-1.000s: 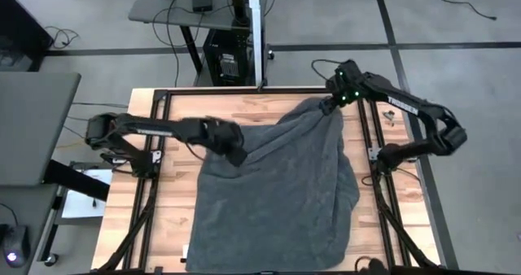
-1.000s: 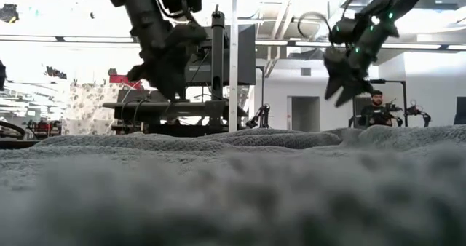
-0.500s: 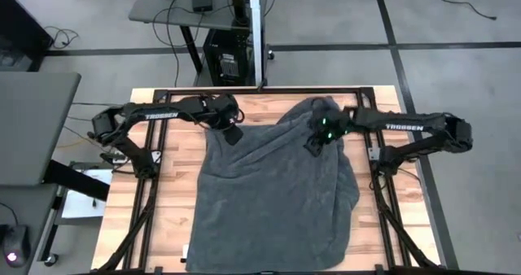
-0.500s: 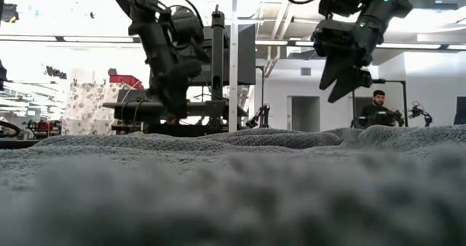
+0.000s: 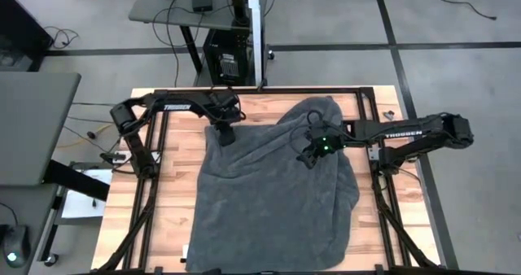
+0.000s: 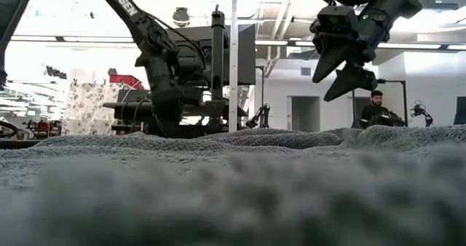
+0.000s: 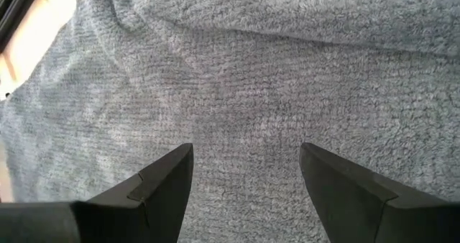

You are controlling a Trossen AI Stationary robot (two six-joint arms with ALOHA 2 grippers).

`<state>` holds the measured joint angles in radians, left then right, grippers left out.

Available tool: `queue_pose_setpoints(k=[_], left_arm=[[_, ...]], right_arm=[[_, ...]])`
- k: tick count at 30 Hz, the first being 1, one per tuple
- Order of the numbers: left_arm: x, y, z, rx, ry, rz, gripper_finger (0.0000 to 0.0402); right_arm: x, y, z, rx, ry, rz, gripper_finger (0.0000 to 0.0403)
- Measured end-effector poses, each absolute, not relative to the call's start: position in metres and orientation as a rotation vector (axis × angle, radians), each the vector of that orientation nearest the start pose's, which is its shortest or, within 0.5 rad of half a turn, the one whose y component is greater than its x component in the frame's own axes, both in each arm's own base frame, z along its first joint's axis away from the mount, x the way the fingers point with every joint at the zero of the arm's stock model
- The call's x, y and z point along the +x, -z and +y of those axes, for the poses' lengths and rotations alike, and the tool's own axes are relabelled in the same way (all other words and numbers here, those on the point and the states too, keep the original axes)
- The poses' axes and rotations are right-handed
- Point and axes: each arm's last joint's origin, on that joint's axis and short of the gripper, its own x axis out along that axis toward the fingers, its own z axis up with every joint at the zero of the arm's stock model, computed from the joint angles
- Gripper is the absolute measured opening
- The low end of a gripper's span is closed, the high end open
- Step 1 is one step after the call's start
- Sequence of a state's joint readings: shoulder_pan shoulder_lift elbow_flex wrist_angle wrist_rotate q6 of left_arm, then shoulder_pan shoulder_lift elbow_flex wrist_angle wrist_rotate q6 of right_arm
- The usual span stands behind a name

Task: Roll towel
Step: Fold the black towel

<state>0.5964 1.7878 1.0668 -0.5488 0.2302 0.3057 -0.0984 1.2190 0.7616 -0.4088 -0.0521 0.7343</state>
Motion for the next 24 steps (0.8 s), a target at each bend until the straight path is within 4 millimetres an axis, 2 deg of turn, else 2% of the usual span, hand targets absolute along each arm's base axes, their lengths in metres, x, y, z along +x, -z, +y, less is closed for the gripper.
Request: queue_pose_setpoints(k=[3, 7, 13, 16, 21, 24], left_arm=[[0.277, -0.156, 0.181, -0.238, -0.142, 1.178, 0.0169], [0.275, -0.172, 0.182, -0.229, -0.158, 1.175, 0.0177], [0.275, -0.179, 0.187, -0.107, -0.210, 1.177, 0.0178], [0.276, -0.164, 0.190, -0.103, -0.176, 1.228, 0.0178], [0.277, -0.135, 0.192, -0.218, -0.128, 1.315, 0.0177], [0.277, -0.127, 0.188, -0.259, -0.084, 1.352, 0.0146]], right_arm=[[0.237, -0.223, -0.020, 0.760, 0.359, 0.812, 0.0248], [0.237, -0.223, -0.021, 0.766, 0.363, 0.810, 0.0248], [0.237, -0.223, -0.021, 0.767, 0.366, 0.808, 0.0248], [0.237, -0.223, -0.022, 0.768, 0.369, 0.807, 0.0248], [0.237, -0.223, -0.022, 0.767, 0.368, 0.810, 0.0248], [0.237, -0.223, -0.022, 0.767, 0.368, 0.813, 0.0248]])
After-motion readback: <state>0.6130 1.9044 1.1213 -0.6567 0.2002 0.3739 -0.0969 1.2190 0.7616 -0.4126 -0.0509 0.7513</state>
